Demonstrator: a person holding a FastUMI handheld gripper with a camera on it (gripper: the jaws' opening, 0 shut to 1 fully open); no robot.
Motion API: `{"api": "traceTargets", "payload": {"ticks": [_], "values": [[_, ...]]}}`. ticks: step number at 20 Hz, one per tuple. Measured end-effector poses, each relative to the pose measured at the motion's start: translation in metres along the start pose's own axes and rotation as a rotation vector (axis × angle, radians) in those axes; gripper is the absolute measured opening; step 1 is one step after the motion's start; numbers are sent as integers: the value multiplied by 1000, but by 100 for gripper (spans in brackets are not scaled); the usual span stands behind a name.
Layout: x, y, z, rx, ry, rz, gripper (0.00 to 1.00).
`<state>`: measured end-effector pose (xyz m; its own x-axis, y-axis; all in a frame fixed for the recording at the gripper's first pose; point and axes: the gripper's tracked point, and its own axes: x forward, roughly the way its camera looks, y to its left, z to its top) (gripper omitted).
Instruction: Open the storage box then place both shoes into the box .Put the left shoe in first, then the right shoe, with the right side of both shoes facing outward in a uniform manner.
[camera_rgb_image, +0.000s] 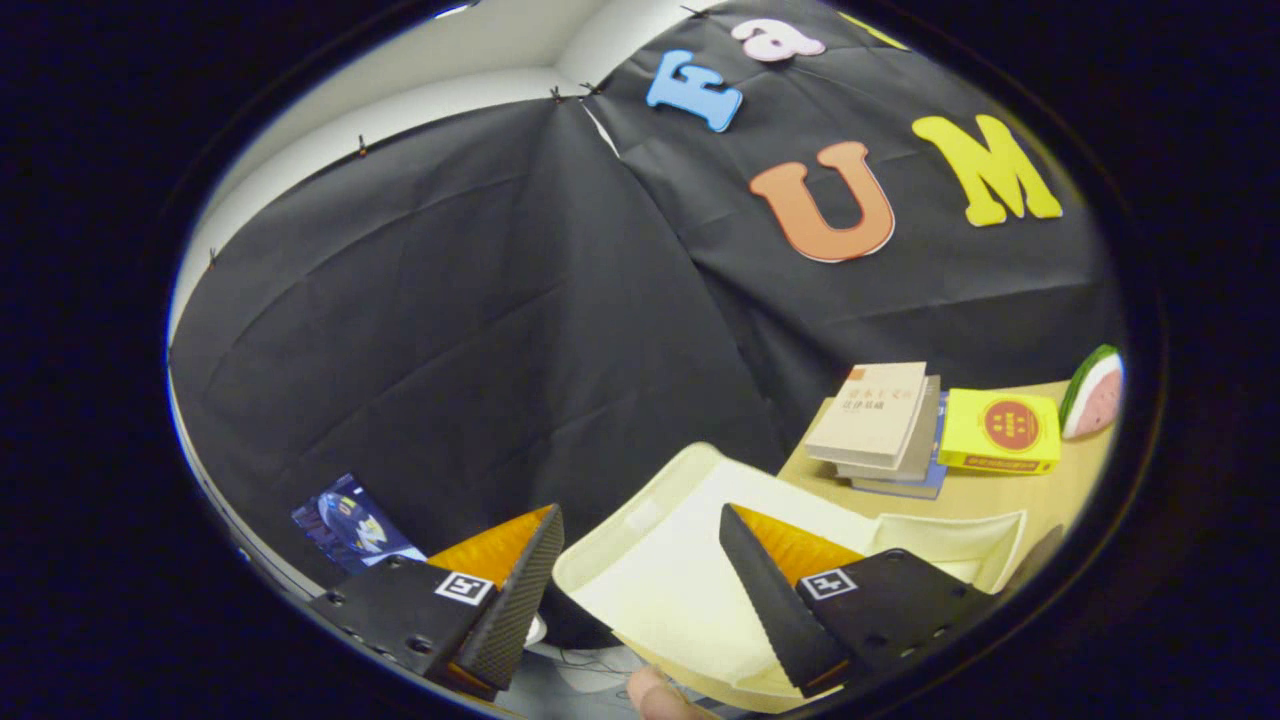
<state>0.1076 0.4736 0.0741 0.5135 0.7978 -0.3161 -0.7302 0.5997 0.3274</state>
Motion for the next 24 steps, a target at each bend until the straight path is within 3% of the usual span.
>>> {"api": "traceTargets", "payload": {"ticks": [4, 7, 11, 19, 24], "values": [[-27, -20, -9, -90, -6, -92, 95], [-54, -67, -13, -165, -17, -253, 96], [-96, -134, -26, -204, -15, -409, 96], [-189, -287, -73, -71, 39, -641, 95], [-227, -380, -136, -4, 168, -775, 95]]}}
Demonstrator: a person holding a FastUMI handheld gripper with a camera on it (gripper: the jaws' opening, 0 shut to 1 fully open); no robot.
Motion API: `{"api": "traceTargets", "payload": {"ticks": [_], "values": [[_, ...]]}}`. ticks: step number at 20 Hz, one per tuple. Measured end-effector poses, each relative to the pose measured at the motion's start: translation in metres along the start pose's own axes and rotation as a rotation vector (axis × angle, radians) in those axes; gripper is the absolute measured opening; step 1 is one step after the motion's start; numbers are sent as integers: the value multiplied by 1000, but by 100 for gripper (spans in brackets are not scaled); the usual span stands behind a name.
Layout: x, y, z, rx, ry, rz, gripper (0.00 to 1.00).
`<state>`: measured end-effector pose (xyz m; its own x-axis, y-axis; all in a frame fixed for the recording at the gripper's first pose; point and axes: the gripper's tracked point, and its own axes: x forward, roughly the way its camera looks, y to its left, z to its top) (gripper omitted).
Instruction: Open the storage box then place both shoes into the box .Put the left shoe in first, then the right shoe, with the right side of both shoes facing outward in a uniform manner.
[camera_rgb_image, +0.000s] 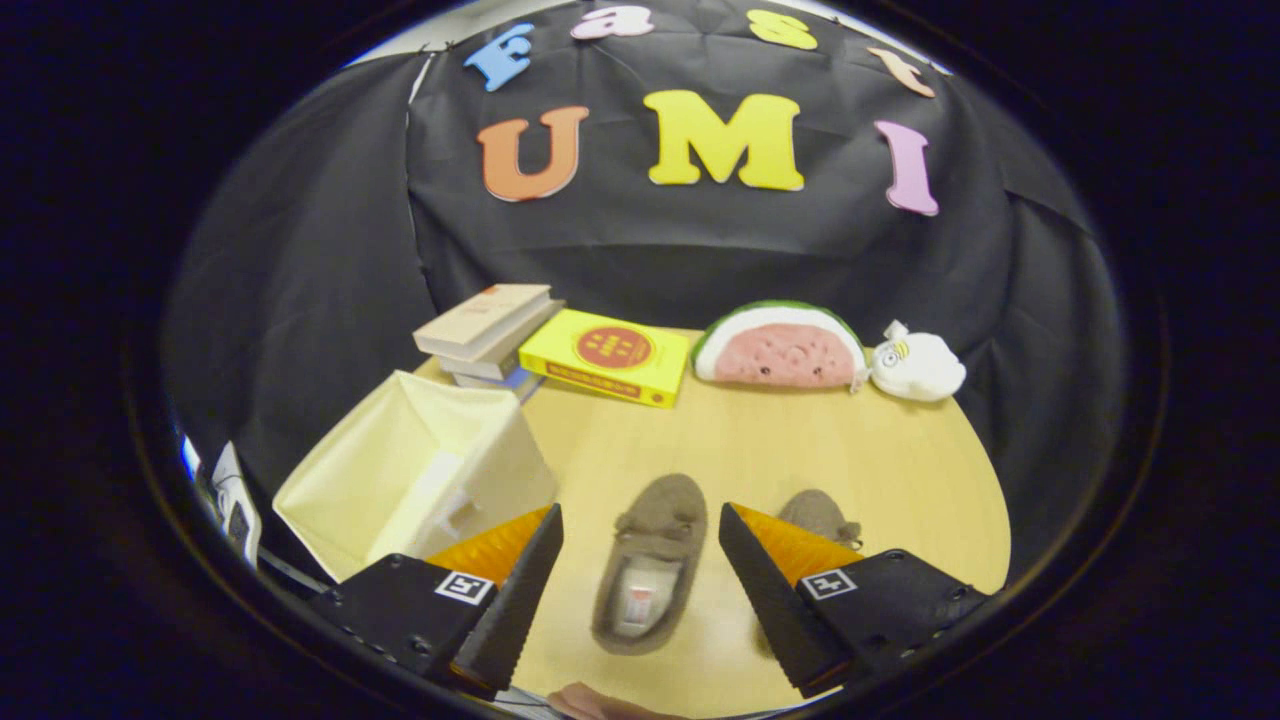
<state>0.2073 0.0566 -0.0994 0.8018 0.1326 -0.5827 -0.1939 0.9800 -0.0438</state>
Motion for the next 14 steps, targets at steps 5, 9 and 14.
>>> {"api": "traceTargets", "payload": {"ticks": [5, 9, 14], "values": [[34, -35, -50, 35, 144, 14, 94], [52, -37, -73, 67, 224, 34, 94], [73, -34, -90, 46, 292, 14, 84]]}}
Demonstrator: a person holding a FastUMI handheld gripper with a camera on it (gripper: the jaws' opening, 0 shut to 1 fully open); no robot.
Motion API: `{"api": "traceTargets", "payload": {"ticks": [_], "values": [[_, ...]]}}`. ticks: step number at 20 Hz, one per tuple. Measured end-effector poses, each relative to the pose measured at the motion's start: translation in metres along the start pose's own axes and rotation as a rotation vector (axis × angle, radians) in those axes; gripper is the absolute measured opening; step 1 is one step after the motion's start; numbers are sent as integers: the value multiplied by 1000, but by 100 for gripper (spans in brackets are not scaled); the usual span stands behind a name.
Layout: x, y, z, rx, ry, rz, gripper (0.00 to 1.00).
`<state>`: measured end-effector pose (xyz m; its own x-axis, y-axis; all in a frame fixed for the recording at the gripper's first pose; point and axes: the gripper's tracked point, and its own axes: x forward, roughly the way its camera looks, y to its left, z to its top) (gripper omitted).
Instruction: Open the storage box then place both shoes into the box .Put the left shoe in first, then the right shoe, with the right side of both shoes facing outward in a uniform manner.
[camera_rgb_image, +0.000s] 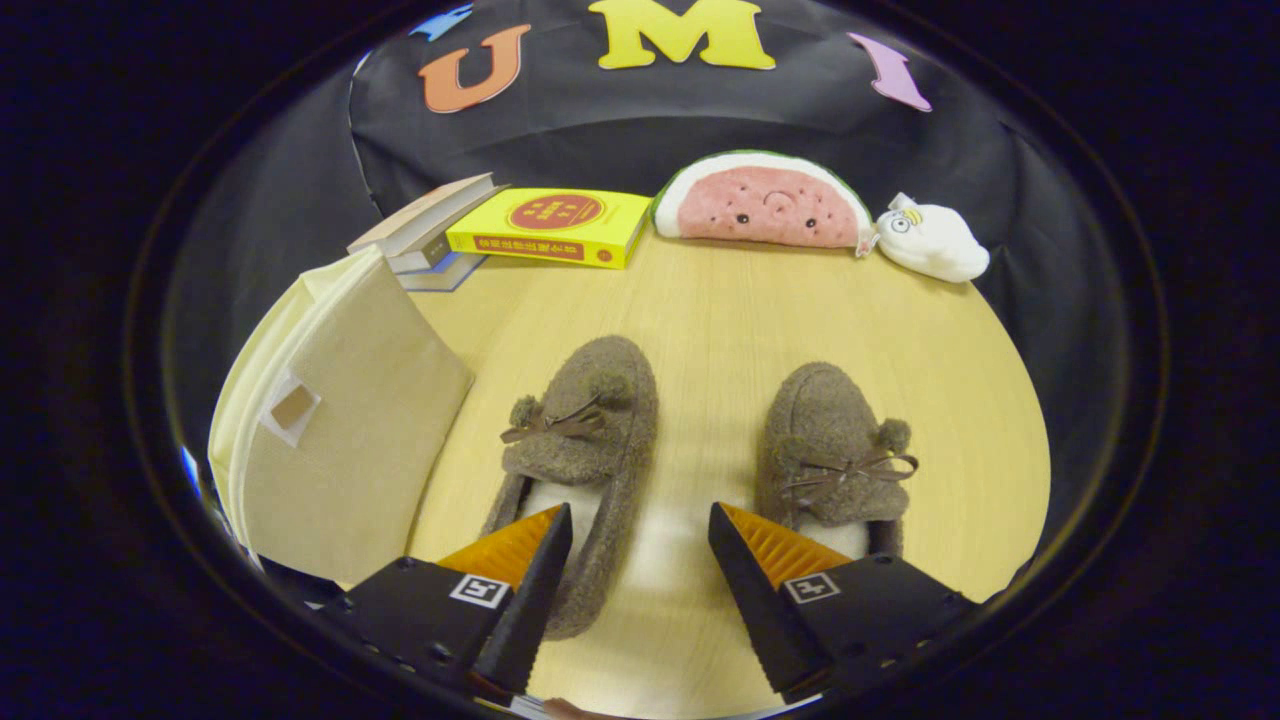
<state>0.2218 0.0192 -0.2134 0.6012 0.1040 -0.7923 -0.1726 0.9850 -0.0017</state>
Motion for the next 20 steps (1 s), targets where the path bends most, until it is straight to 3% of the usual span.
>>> {"api": "traceTargets", "payload": {"ticks": [1, 7, 8, 14, 20], "values": [[5, 1, -1, -13, 11, -9, 79], [17, 15, -10, 59, 113, 42, 18], [16, 15, -10, 115, 122, 46, 1], [-10, 19, -2, 229, 123, 98, 0], [-92, 44, 43, 304, 14, 163, 0]]}}
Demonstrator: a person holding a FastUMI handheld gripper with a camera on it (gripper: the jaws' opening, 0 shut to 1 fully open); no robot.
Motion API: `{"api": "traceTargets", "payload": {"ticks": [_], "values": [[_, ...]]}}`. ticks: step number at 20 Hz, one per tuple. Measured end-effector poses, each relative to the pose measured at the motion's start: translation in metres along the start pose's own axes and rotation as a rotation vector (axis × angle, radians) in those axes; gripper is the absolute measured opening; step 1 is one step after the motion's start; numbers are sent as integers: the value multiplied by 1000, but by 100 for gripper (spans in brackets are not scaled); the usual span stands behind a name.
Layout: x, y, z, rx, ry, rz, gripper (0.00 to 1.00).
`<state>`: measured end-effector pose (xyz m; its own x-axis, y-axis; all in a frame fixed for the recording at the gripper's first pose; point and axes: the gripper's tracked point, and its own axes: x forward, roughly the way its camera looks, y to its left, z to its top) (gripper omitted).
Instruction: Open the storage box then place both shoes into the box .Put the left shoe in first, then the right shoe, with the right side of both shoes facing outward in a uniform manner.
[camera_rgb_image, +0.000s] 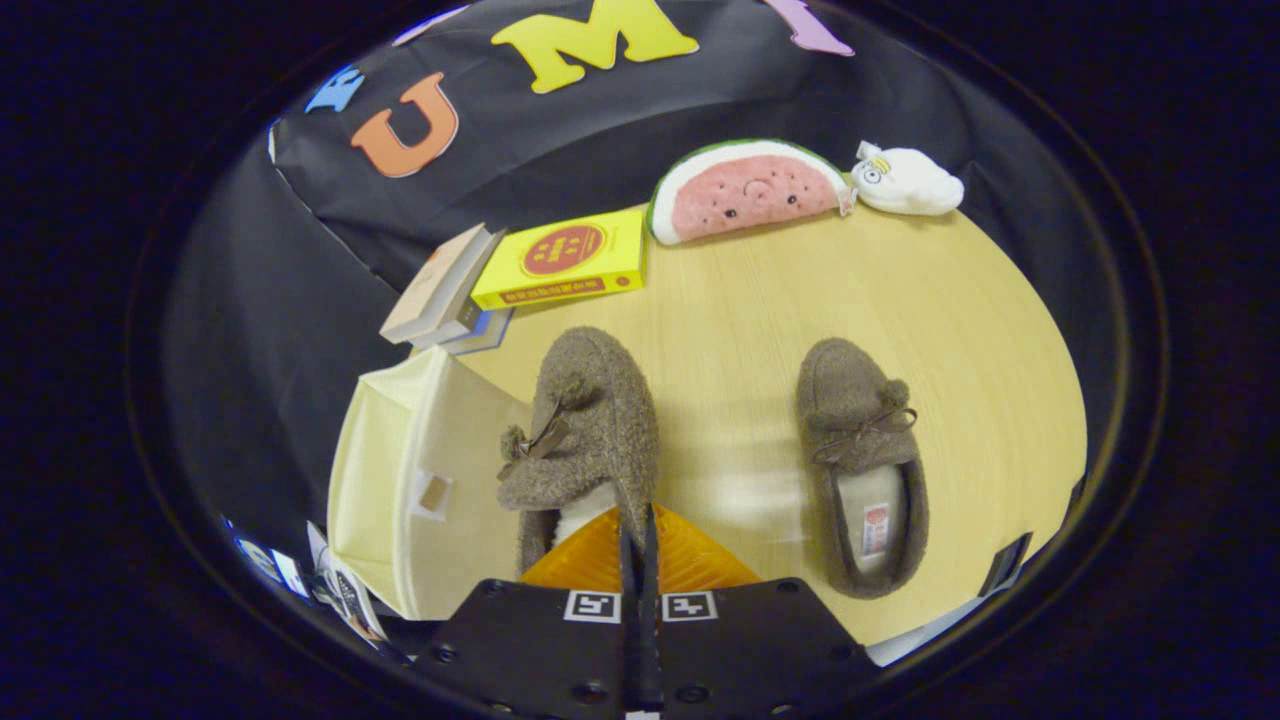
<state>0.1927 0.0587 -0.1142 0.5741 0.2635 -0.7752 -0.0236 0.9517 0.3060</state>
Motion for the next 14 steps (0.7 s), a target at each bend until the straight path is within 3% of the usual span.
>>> {"api": "traceTargets", "payload": {"ticks": [7, 14], "values": [[-60, 100, 37, 47, -127, 115, 0], [-14, 189, 2, 57, -79, 158, 0]]}}
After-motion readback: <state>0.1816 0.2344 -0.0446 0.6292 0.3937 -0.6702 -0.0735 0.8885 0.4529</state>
